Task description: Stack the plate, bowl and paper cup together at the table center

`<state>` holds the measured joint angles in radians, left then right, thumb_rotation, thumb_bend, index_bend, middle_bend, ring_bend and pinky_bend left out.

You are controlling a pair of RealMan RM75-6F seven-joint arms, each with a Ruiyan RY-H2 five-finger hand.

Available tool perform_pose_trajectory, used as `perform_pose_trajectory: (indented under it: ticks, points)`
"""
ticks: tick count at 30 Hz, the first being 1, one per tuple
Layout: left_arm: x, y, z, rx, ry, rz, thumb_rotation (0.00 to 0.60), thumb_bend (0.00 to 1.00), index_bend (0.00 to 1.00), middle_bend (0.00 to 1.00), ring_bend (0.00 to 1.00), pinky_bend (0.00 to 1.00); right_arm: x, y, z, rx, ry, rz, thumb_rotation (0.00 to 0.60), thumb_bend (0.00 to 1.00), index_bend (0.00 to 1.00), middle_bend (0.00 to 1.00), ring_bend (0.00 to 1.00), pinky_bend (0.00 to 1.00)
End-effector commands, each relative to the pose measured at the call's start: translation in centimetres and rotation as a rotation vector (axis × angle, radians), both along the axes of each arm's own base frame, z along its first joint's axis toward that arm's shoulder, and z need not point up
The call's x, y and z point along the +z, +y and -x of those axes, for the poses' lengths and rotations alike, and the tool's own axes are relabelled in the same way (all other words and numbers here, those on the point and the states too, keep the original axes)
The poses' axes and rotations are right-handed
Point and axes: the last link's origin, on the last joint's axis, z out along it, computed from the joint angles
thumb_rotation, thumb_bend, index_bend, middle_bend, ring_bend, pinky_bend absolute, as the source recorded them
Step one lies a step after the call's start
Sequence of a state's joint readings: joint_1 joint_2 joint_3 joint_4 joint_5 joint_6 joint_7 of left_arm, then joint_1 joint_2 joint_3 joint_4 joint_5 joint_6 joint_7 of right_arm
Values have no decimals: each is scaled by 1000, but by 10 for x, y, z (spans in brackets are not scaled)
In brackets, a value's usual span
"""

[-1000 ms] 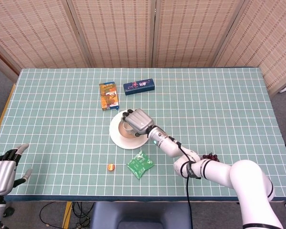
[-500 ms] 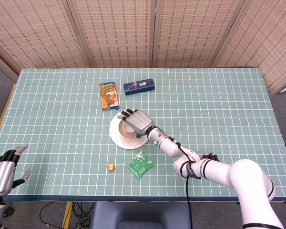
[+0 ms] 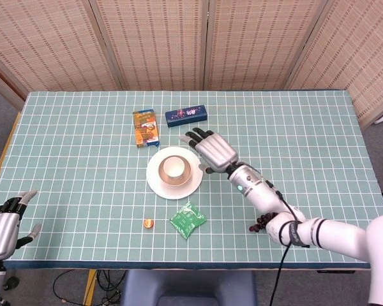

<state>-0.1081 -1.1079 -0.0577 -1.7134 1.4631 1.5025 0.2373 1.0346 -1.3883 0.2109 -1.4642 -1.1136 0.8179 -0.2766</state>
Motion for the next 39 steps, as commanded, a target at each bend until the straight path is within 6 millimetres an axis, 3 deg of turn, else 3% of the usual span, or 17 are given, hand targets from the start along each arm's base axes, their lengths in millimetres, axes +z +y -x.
perform_pose_trajectory:
  ticks: [1, 14, 23, 32, 39]
  points:
    - [0, 2, 0, 0, -3, -3, 600, 271, 153, 227, 257, 412, 35, 21, 39, -36, 21, 93, 600, 261, 114, 154, 75, 267]
    - [1, 6, -2, -7, 8, -1, 600, 272, 160, 227, 255, 411, 104, 106, 162, -243, 37, 288, 600, 263, 114, 165, 75, 267]
    - [-1, 4, -5, -10, 14, -10, 600, 271, 161, 227, 255, 392, 137, 169, 225, -346, -15, 391, 600, 263, 114, 170, 75, 267]
    - [-4, -3, -7, -4, 13, -19, 600, 271, 161, 227, 254, 378, 156, 220, 254, -406, -72, 478, 600, 264, 114, 179, 74, 267]
    - [-5, -6, -7, 0, 10, -22, 600, 272, 161, 227, 254, 373, 159, 236, 265, -434, -100, 505, 600, 264, 117, 179, 75, 267]
